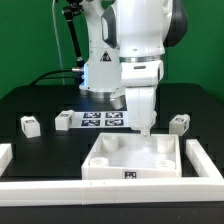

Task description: Assemble square table

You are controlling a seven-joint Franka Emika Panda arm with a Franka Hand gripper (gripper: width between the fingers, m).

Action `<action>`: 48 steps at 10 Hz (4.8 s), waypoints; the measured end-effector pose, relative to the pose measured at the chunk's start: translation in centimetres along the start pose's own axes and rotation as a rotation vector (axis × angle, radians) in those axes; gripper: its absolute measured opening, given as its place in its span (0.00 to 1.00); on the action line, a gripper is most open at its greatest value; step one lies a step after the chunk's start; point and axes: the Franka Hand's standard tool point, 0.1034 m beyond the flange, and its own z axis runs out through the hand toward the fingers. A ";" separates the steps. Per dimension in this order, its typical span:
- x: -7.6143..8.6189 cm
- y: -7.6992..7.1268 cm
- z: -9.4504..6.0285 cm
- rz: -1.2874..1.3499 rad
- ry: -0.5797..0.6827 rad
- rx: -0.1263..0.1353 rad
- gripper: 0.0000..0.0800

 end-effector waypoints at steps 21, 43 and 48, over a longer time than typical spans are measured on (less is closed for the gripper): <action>0.9 1.4 0.3 -0.243 0.007 -0.055 0.08; 3.7 0.1 -2.3 0.286 -0.017 -0.026 0.81; 4.3 -0.5 -2.7 0.801 -0.016 -0.001 0.81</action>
Offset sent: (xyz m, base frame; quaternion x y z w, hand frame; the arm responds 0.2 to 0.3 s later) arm 0.0175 0.0072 0.0002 -0.0993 0.0083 -0.1661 0.9811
